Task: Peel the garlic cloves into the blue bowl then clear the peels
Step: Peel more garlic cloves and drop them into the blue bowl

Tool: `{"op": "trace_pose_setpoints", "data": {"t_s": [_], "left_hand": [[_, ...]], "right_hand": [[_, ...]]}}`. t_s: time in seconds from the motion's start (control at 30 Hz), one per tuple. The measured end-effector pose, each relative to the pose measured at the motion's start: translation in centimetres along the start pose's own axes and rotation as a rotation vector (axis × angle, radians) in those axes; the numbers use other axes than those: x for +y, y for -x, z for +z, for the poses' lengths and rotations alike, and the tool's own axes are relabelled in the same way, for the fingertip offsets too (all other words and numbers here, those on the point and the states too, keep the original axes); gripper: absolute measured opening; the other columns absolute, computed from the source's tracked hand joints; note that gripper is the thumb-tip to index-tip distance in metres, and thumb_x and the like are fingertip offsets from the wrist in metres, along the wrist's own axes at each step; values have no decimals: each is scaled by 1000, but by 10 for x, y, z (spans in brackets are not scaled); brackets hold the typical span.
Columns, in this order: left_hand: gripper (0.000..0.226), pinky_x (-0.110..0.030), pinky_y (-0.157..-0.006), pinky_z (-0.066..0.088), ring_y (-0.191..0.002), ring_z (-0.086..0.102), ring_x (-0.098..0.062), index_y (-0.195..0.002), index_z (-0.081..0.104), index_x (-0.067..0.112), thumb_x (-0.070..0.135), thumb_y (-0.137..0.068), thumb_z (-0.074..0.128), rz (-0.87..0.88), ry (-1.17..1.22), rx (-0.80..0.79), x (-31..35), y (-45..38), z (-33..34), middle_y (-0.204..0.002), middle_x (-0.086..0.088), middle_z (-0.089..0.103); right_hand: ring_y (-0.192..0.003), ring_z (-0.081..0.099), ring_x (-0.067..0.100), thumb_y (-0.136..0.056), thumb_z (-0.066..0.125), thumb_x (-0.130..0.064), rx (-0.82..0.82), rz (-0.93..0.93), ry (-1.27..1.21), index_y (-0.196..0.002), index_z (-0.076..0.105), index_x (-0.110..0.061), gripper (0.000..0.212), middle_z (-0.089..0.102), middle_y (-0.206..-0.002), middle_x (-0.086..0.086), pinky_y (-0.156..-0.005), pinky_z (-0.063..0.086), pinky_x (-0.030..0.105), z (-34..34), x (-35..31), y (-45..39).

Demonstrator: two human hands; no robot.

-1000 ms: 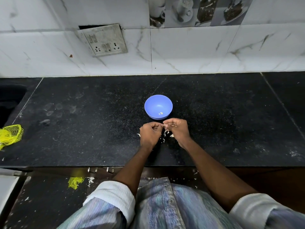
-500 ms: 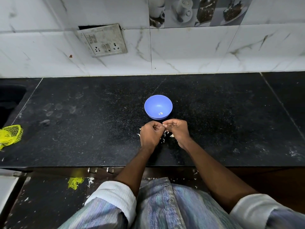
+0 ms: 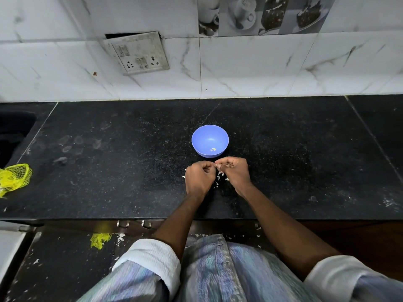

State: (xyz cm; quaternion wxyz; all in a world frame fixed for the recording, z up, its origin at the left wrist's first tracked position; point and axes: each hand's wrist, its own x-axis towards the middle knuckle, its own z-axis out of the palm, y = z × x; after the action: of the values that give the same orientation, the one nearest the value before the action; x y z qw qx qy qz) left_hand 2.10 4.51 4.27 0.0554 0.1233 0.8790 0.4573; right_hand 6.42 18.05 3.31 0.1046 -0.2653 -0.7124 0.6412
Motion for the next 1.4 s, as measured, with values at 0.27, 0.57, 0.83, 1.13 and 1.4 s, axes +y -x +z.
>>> {"op": "trace_pose_setpoints", "data": {"t_s": [0.27, 0.57, 0.83, 1.13, 1.4], "left_hand": [[11, -34, -69, 58, -70, 69, -12, -83, 79, 22, 31, -86, 75, -32, -69, 16, 7, 1, 0, -75, 9, 74], [10, -37, -66, 58, -69, 66, -10, -79, 72, 20, 28, -85, 75, -34, -50, -13, 2, 1, -1, -74, 10, 70], [7, -38, -71, 59, -69, 67, -8, -80, 73, 23, 20, -85, 76, -33, 116, -16, 1, -2, 0, -71, 9, 70], [9, -31, -70, 57, -71, 68, -11, -86, 75, 21, 15, -89, 69, -30, 152, 54, 1, -4, 3, -74, 8, 71], [7, -24, -67, 58, -69, 68, -6, -87, 73, 18, 23, -89, 79, 16, 149, 26, -3, -3, 2, -74, 10, 71]], "right_hand": [[-83, 77, 17, -84, 72, 7, 8, -13, 38, -92, 80, -9, 20, 79, -84, 2, -81, 61, 27, 3, 0, 0], [-78, 74, 11, -86, 75, 1, -28, 112, -22, -93, 80, -8, 13, 79, -83, 3, -73, 58, 22, 1, 0, 0], [-84, 69, 17, -91, 72, 3, -101, 330, -389, -100, 76, -4, 13, 78, -89, 8, -83, 57, 29, -1, 2, 0], [-78, 71, 13, -92, 69, 4, -121, 362, -473, -100, 74, -5, 13, 78, -87, 8, -78, 58, 24, -2, -1, -1], [-78, 70, 15, -91, 71, 5, -87, 313, -387, -101, 74, -4, 14, 78, -88, 9, -77, 58, 24, -4, 1, -1]]}}
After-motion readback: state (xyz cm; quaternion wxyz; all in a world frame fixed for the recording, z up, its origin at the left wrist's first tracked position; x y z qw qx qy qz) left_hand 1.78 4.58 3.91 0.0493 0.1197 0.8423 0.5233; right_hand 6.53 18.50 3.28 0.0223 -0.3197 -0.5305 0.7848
